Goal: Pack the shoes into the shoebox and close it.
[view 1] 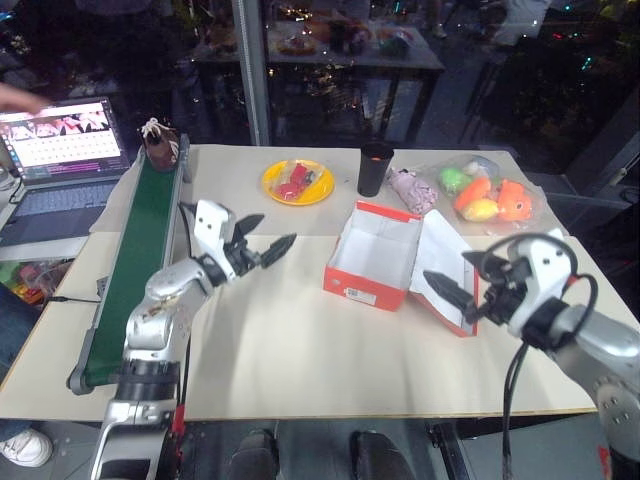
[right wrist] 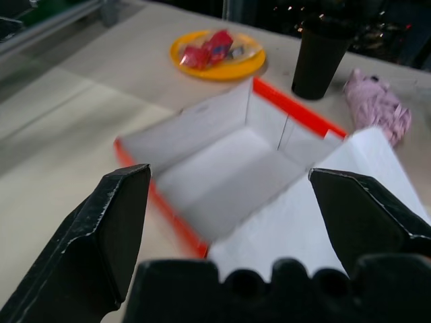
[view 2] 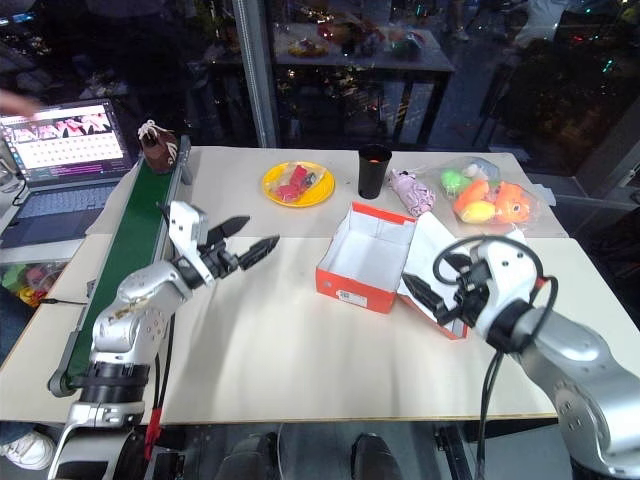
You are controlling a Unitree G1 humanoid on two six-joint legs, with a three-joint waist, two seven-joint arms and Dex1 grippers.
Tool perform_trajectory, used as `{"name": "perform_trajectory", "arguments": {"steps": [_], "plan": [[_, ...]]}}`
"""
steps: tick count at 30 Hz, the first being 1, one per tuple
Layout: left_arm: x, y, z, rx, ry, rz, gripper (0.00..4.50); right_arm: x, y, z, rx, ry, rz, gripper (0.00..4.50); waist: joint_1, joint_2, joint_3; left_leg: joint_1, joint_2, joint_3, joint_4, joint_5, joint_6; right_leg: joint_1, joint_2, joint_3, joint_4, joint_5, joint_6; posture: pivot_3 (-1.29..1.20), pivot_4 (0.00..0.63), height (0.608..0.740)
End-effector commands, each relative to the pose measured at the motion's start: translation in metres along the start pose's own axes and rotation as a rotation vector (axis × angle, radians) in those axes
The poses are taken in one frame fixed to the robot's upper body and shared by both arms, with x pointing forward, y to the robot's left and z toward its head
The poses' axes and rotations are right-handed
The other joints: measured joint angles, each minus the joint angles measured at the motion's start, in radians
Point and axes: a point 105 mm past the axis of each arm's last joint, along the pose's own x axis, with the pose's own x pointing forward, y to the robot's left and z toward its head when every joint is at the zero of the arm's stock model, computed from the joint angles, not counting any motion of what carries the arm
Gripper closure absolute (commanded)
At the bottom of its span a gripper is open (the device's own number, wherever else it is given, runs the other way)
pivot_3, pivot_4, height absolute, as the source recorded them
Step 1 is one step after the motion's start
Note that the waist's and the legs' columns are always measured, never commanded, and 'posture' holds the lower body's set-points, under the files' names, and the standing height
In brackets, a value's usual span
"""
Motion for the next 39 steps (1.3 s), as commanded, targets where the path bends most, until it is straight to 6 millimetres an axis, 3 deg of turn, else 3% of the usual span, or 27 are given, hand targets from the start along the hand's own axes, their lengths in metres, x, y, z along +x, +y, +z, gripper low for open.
{"name": "perform_trajectory", "arguments": {"steps": [1, 5, 8, 16, 20, 26, 29, 39], "plan": [[0.0, 0.012, 0.022, 0.036, -0.033, 0.121, 0.0, 0.013, 0.001, 0.009, -0.018, -0.043, 0.007, 0.07, 0.002, 0.0, 0.0, 0.0, 0.0, 0.0, -0.001, 0.0, 0.0, 0.0, 0.0, 0.0, 0.0, 0.0, 0.001, 0.0, 0.15, 0.736], [-0.026, 0.06, 0.04, 0.05, -0.025, 0.469, 0.0, 0.05, 0.03, 0.027, -0.035, -0.092, 0.167, 0.07, -0.013, -0.001, 0.001, -0.001, 0.001, -0.001, -0.001, 0.0, 0.001, -0.002, 0.003, 0.001, 0.002, 0.002, 0.005, 0.0, 0.15, 0.736], [-0.042, 0.075, 0.041, 0.06, -0.012, 0.578, 0.0, 0.063, 0.049, 0.032, -0.045, -0.109, 0.278, 0.07, -0.015, -0.001, 0.001, -0.001, 0.001, -0.005, -0.001, 0.0, 0.001, -0.002, 0.005, 0.001, 0.003, 0.004, 0.007, 0.0, 0.15, 0.736], [-0.094, 0.118, 0.036, 0.069, 0.051, 0.836, 0.0, 0.082, 0.09, 0.034, -0.053, -0.118, 0.519, 0.07, 0.0, -0.002, 0.002, -0.002, 0.001, -0.005, 0.0, 0.0, 0.001, -0.003, 0.004, 0.0, 0.002, 0.008, 0.0, 0.0, 0.15, 0.736], [-0.113, 0.14, 0.027, 0.067, 0.079, 0.914, 0.0, 0.086, 0.101, 0.031, -0.066, -0.103, 0.578, 0.07, 0.0, -0.002, 0.001, -0.002, 0.001, -0.005, -0.001, -0.002, -0.002, -0.004, 0.004, -0.001, 0.003, 0.009, -0.001, 0.0, 0.15, 0.736], [-0.115, 0.159, 0.003, 0.039, 0.105, 0.908, 0.0, 0.084, 0.106, 0.027, -0.075, -0.093, 0.597, 0.07, 0.003, -0.002, 0.001, -0.005, 0.001, -0.004, 0.0, -0.004, -0.007, -0.006, 0.004, -0.002, 0.003, 0.01, -0.003, 0.0, 0.15, 0.736], [-0.113, 0.162, -0.019, 0.023, 0.15, 0.89, 0.0, 0.079, 0.104, 0.028, -0.073, -0.095, 0.594, 0.07, 0.003, -0.002, 0.001, -0.006, 0.001, -0.004, 0.0, -0.004, -0.007, -0.007, 0.004, -0.002, 0.003, 0.01, -0.003, 0.0, 0.15, 0.736], [-0.102, 0.159, -0.054, -0.004, 0.204, 0.827, 0.0, 0.069, 0.092, 0.027, -0.09, -0.072, 0.553, 0.07, 0.003, -0.002, 0.001, -0.006, 0.001, -0.004, -0.001, -0.004, -0.007, -0.008, 0.004, -0.002, 0.003, 0.01, -0.003, 0.0, 0.15, 0.736]]}}
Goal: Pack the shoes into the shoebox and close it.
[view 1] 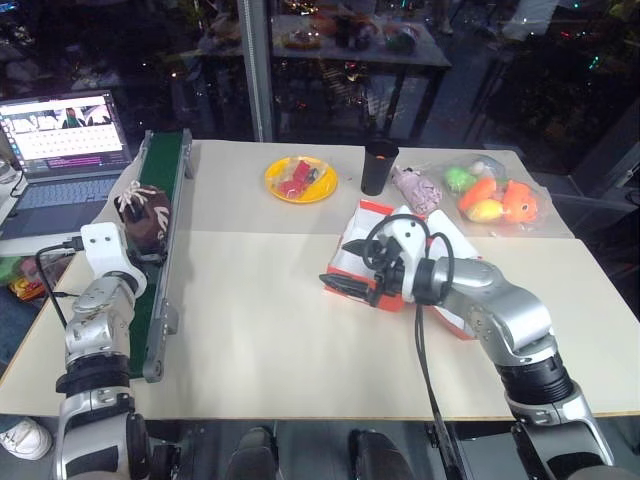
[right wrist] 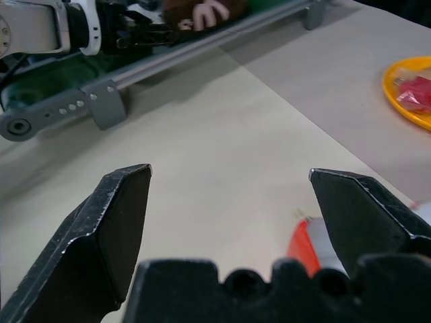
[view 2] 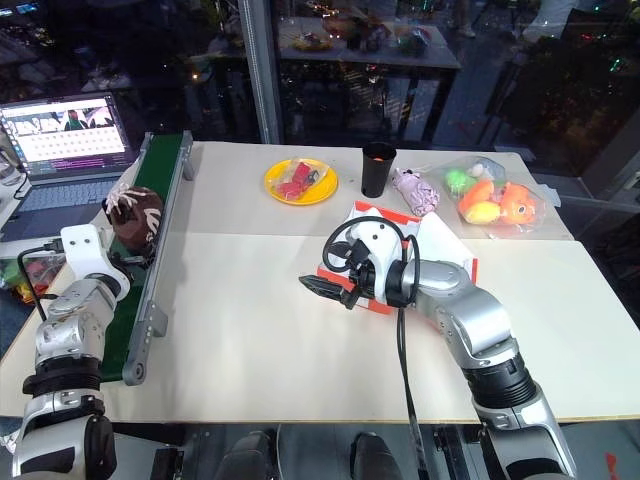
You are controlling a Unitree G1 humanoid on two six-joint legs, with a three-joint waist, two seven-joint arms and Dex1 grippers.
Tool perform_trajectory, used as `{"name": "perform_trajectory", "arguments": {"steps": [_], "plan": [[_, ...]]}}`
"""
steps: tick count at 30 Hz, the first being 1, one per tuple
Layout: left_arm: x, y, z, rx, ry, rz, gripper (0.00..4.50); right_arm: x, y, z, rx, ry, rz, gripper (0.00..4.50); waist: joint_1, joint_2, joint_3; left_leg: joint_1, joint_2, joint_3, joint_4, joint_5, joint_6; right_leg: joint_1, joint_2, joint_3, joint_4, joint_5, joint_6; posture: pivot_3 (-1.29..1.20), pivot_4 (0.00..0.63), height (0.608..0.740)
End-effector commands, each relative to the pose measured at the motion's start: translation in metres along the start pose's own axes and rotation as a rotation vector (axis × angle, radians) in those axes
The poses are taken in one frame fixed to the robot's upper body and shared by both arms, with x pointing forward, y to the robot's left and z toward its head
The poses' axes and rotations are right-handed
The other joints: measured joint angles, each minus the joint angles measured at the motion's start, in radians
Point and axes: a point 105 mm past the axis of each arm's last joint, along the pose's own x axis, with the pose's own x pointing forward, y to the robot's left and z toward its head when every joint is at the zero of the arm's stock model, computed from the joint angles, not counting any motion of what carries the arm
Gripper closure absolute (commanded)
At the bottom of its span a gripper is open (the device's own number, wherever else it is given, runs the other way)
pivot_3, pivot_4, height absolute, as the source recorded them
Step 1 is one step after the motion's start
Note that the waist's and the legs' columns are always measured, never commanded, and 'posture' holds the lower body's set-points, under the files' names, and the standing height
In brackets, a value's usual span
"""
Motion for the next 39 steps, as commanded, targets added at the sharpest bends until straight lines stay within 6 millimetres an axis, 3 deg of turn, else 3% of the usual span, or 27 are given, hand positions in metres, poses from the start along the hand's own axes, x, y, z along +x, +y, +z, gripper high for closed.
{"name": "perform_trajectory", "arguments": {"steps": [1, 2, 5, 7, 9, 14, 16, 18, 24, 30, 37, 39], "plan": [[0.005, -0.006, 0.009, 0.02, -0.041, -0.019, 0.0, -0.008, -0.001, 0.014, -0.031, -0.037, -0.014, 0.07, 0.0, 0.0, 0.0, 0.0, 0.0, 0.0, 0.0, 0.0, 0.0, 0.0, 0.0, 0.0, 0.0, 0.0, 0.0, 0.0, 0.15, 0.736], [0.006, -0.007, 0.006, 0.018, -0.033, -0.018, 0.0, -0.008, -0.001, 0.013, -0.035, -0.032, -0.016, 0.07, 0.0, 0.0, 0.0, 0.0, 0.0, 0.0, 0.0, 0.0, 0.0, 0.0, 0.0, 0.0, 0.0, 0.0, 0.0, 0.0, 0.15, 0.736], [0.008, -0.006, 0.001, 0.003, -0.023, -0.001, 0.71, -0.009, -0.002, 0.012, -0.036, -0.026, -0.021, 0.0, 0.0, 0.0, 0.0, 0.001, 0.0, 0.0, 0.0, 0.0, 0.0, 0.0, 0.0, 0.0, 0.001, 0.0, 0.0, 0.0, 0.15, 0.736], [0.008, -0.007, 0.002, -0.008, -0.034, -0.005, 1.52, -0.01, -0.003, 0.013, -0.038, -0.023, -0.026, 0.0, 0.0, 0.0, 0.0, 0.001, 0.0, 0.0, 0.0, 0.0, 0.0, 0.0, 0.0, 0.0, 0.002, 0.0, 0.0, 0.0, 0.15, 0.736], [0.008, -0.01, 0.006, -0.015, -0.056, -0.007, 1.9, -0.011, -0.004, 0.013, -0.041, -0.019, -0.032, 0.0, 0.002, 0.0, 0.0, 0.002, 0.0, 0.0, 0.0, 0.0, 0.0, 0.0, 0.0, 0.0, 0.003, 0.0, 0.0, 0.0, 0.15, 0.736], [0.006, -0.056, 0.056, 0.0, -0.248, -0.173, 1.9, -0.012, -0.015, 0.023, 0.036, -0.077, -0.088, 0.0, 0.009, -0.001, 0.0, 0.001, 0.0, 0.0, 0.001, 0.0, -0.001, 0.0, 0.0, 0.0, 0.003, 0.0, 0.0, 0.0, 0.15, 0.736], [-0.004, -0.105, 0.091, -0.049, -0.364, -0.36, 1.9, -0.011, -0.037, 0.043, 0.273, -0.229, -0.176, 0.0, 0.01, -0.002, 0.001, -0.001, 0.0, 0.0, 0.002, 0.0, -0.001, -0.001, 0.0, 0.0, 0.003, 0.0, 0.0, 0.0, 0.15, 0.736], [-0.018, -0.144, 0.113, -0.077, -0.428, -0.514, 1.9, -0.01, -0.045, 0.056, 0.463, -0.333, -0.18, 0.0, 0.016, -0.004, 0.002, -0.005, 0.001, -0.001, 0.003, 0.001, -0.002, -0.003, 0.0, -0.001, 0.004, 0.002, 0.0, 0.0, 0.15, 0.736], [-0.063, -0.232, 0.14, -0.103, -0.454, -0.891, 1.9, -0.01, -0.062, 0.072, 0.826, -0.487, -0.193, 0.0, 0.016, -0.003, 0.002, -0.01, 0.001, -0.001, 0.003, 0.006, 0.007, -0.003, 0.0, -0.003, -0.001, 0.002, 0.002, 0.0, 0.15, 0.736], [-0.092, -0.274, 0.136, -0.074, -0.404, -1.119, 1.9, -0.021, -0.074, 0.09, 0.953, -0.618, -0.195, 0.0, -0.009, -0.002, 0.003, -0.01, 0.001, -0.003, 0.002, 0.007, 0.008, -0.004, 0.0, -0.003, 0.001, 0.002, 0.002, 0.0, 0.15, 0.736], [-0.11, -0.294, 0.127, -0.084, -0.352, -1.235, 1.9, -0.031, -0.08, 0.099, 0.966, -0.67, -0.226, 0.0, -0.019, -0.001, 0.003, -0.009, 0.001, -0.004, 0.004, 0.008, 0.01, -0.003, 0.0, -0.003, 0.002, 0.002, 0.002, 0.0, 0.15, 0.736], [-0.111, -0.296, 0.125, -0.085, -0.346, -1.241, 1.9, -0.035, -0.082, 0.099, 0.971, -0.687, -0.246, 0.51, -0.023, -0.001, 0.003, -0.009, 0.0, -0.004, 0.004, 0.008, 0.01, -0.003, 0.0, -0.003, 0.001, 0.002, 0.003, 0.0, 0.15, 0.736]]}}
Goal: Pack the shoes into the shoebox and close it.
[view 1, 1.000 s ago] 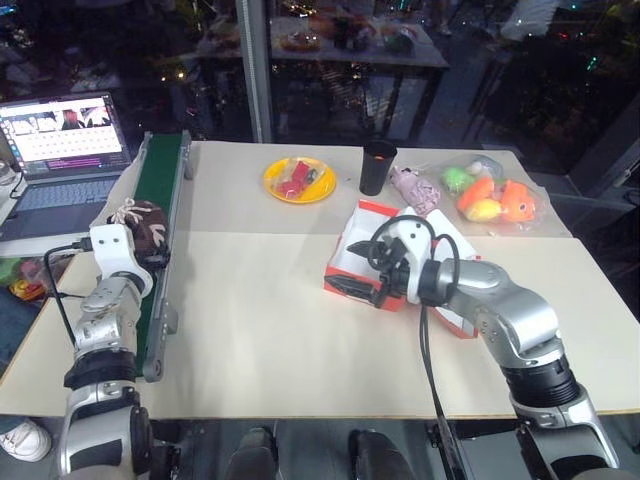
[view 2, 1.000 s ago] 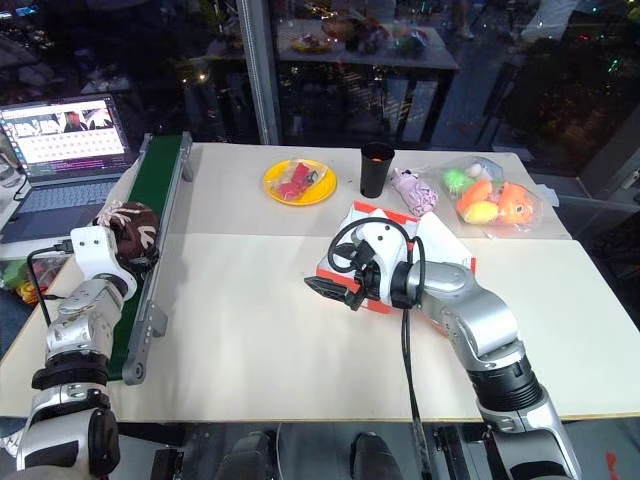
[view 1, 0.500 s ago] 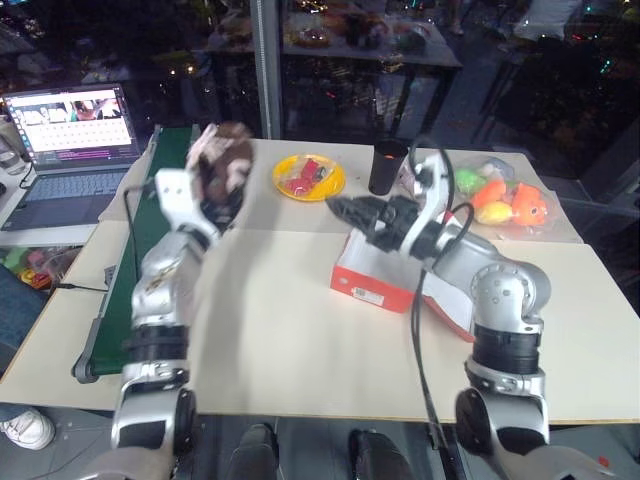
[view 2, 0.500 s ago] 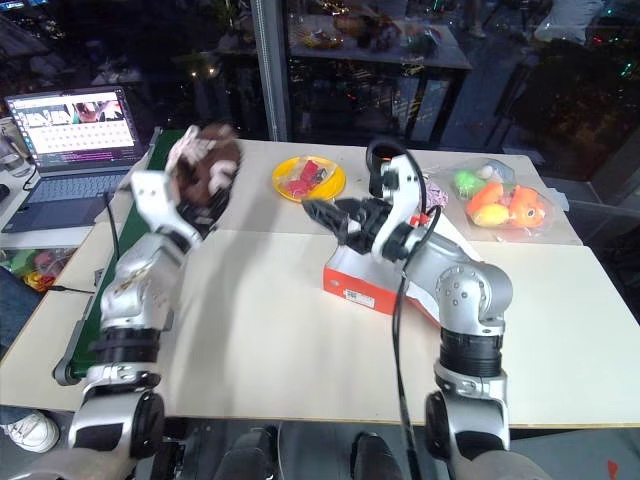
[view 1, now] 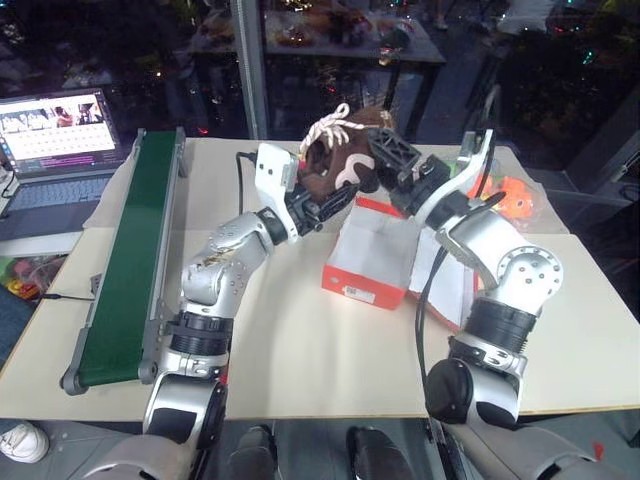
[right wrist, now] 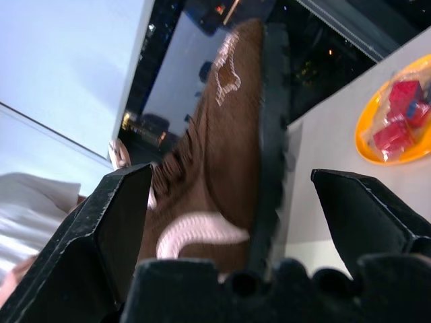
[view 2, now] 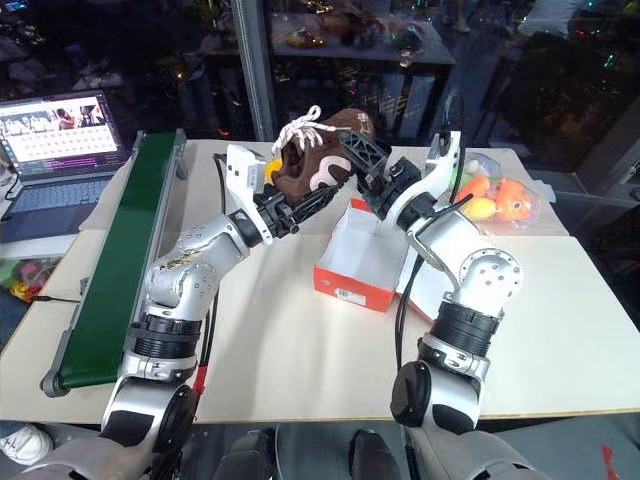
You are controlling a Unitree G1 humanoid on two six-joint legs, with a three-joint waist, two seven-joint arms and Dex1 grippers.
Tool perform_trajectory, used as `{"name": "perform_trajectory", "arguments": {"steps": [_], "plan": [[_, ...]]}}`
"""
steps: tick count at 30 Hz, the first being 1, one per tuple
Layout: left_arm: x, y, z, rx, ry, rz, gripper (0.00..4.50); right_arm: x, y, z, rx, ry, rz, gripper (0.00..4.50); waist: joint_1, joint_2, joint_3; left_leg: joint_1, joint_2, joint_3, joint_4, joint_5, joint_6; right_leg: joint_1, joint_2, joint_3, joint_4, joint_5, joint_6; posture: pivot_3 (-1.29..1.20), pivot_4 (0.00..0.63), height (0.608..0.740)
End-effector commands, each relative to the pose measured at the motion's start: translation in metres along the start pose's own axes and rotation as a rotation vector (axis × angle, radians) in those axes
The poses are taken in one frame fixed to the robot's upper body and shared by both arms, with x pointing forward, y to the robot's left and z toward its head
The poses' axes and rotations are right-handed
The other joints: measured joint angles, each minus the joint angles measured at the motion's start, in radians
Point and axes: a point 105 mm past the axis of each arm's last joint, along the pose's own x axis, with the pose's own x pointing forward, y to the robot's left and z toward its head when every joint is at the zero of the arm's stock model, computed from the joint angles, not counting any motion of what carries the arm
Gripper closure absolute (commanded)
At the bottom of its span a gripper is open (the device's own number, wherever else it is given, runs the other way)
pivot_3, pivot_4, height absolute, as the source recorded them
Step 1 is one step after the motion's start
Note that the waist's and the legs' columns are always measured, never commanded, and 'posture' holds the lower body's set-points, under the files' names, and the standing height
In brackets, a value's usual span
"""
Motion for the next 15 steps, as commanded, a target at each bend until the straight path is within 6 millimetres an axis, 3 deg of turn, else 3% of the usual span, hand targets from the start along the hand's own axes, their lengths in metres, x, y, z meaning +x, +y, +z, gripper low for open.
{"name": "perform_trajectory", "arguments": {"steps": [1, 6, 8, 11, 15], "plan": [[0.006, -0.016, 0.016, 0.026, -0.046, -0.066, 1.9, -0.004, 0.011, 0.015, -0.017, -0.07, 0.026, 0.65, -0.003, 0.0, 0.0, 0.0, 0.0, 0.0, 0.0, 0.0, 0.0, 0.0, 0.0, 0.0, 0.0, 0.0, 0.0, 0.0, 0.15, 0.736], [0.005, -0.009, 0.015, 0.03, -0.04, -0.04, 1.9, -0.005, 0.013, 0.019, -0.019, -0.094, 0.006, 2.41, -0.008, 0.0, 0.0, 0.0, 0.0, 0.0, 0.0, 0.0, 0.0, 0.0, 0.0, 0.0, -0.001, 0.0, 0.0, 0.0, 0.15, 0.736], [0.002, -0.004, 0.021, -0.003, -0.073, -0.018, 0.9, -0.005, 0.012, 0.021, -0.03, -0.102, -0.011, 3.02, -0.011, 0.001, 0.0, 0.0, 0.0, 0.0, 0.0, 0.0, 0.0, 0.0, 0.0, 0.0, -0.001, 0.0, 0.0, 0.0, 0.15, 0.736], [-0.004, 0.004, 0.027, 0.019, -0.076, 0.01, 0.0, -0.006, 0.009, 0.028, -0.079, -0.117, -0.054, 4.04, -0.011, 0.001, 0.001, 0.0, 0.0, 0.0, 0.0, 0.0, 0.0, 0.0, 0.0, 0.0, 0.0, 0.0, 0.0, 0.0, 0.15, 0.736], [-0.016, 0.022, 0.038, 0.064, -0.078, 0.09, 0.0, -0.009, -0.01, 0.038, -0.179, -0.108, -0.169, 4.12, -0.01, 0.002, 0.001, 0.0, 0.0, -0.001, 0.0, 0.0, 0.0, 0.0, 0.0, 0.0, -0.001, 0.0, 0.0, 0.0, 0.15, 0.736]]}}
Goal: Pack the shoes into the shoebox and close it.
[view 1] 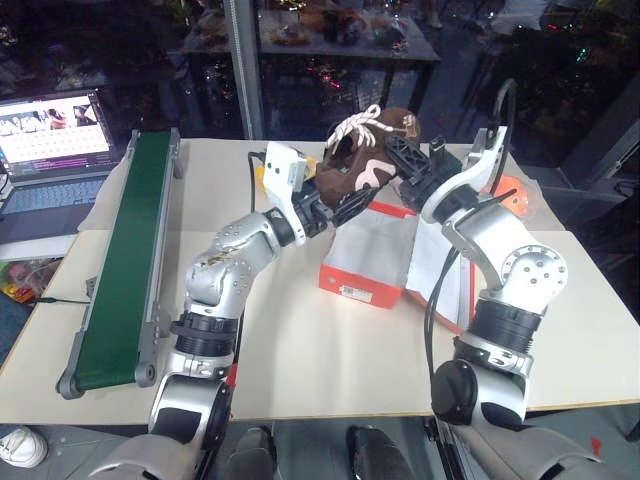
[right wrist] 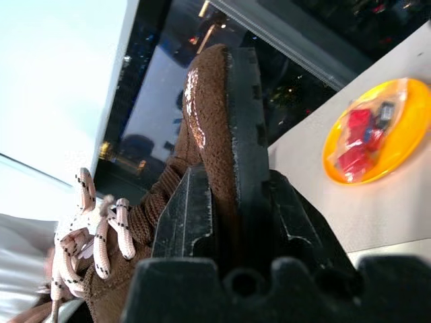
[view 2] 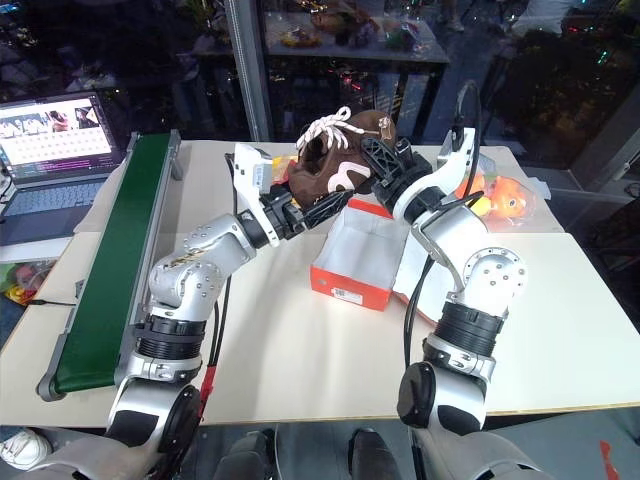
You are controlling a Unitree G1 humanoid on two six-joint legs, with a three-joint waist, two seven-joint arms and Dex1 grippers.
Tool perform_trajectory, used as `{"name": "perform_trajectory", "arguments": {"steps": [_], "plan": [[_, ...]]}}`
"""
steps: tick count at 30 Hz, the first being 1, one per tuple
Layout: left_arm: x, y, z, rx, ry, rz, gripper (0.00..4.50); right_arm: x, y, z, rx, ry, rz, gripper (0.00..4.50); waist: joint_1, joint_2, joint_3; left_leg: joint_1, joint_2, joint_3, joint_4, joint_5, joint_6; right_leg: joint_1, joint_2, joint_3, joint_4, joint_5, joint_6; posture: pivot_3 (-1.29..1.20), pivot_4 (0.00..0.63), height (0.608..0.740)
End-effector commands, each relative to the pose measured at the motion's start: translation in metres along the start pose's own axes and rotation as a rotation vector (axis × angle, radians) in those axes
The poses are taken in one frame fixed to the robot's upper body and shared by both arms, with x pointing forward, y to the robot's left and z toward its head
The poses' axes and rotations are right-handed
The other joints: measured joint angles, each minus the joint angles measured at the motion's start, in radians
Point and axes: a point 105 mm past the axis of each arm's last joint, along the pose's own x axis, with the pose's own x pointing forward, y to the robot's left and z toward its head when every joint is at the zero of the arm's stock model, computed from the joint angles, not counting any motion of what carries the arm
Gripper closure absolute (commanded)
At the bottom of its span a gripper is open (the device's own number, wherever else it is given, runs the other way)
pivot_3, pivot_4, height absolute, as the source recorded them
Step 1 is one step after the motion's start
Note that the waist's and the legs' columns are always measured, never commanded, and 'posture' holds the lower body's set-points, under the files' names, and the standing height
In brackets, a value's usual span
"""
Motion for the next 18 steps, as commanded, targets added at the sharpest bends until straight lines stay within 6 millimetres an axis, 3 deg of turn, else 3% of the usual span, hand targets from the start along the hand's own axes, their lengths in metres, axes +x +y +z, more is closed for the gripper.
{"name": "perform_trajectory", "arguments": {"steps": [1, 4, 6, 11, 18], "plan": [[-0.017, 0.027, 0.032, 0.097, -0.062, 0.129, 0.0, -0.006, -0.019, 0.021, -0.141, -0.033, -0.122, 4.13, 0.0, 0.0, 0.0, 0.0, 0.0, 0.0, 0.0, 0.0, 0.0, 0.0, 0.0, 0.0, 0.0, 0.0, 0.0, 0.0, 0.15, 0.736], [-0.029, 0.045, 0.034, 0.152, -0.028, 0.213, 0.0, -0.008, -0.06, 0.012, -0.281, 0.068, -0.293, 4.13, 0.0, 0.0, 0.0, 0.0, 0.0, 0.0, 0.0, 0.0, 0.0, 0.0, 0.0, 0.0, -0.001, 0.0, 0.0, 0.0, 0.15, 0.736], [-0.033, 0.048, 0.034, 0.142, -0.031, 0.228, 0.0, -0.009, -0.074, 0.011, -0.315, 0.091, -0.326, 4.14, 0.0, 0.0, 0.0, 0.0, 0.0, 0.0, 0.0, 0.0, 0.0, 0.0, 0.0, 0.0, 0.0, 0.0, 0.0, 0.0, 0.15, 0.736], [-0.041, 0.046, 0.028, 0.134, -0.018, 0.245, 0.0, -0.004, -0.092, 0.014, -0.352, 0.116, -0.352, 4.14, 0.0, 0.001, 0.001, -0.001, 0.0, 0.0, -0.001, 0.0, 0.0, 0.0, 0.0, 0.001, -0.002, 0.0, 0.0, 0.0, 0.15, 0.736], [-0.04, 0.036, 0.02, 0.139, -0.01, 0.245, 0.0, 0.001, -0.121, -0.015, -0.472, 0.301, -0.439, 4.14, 0.0, 0.001, 0.001, -0.001, 0.0, 0.0, -0.001, 0.0, 0.0, 0.0, 0.0, 0.0, -0.002, 0.0, 0.0, 0.0, 0.15, 0.736]]}}
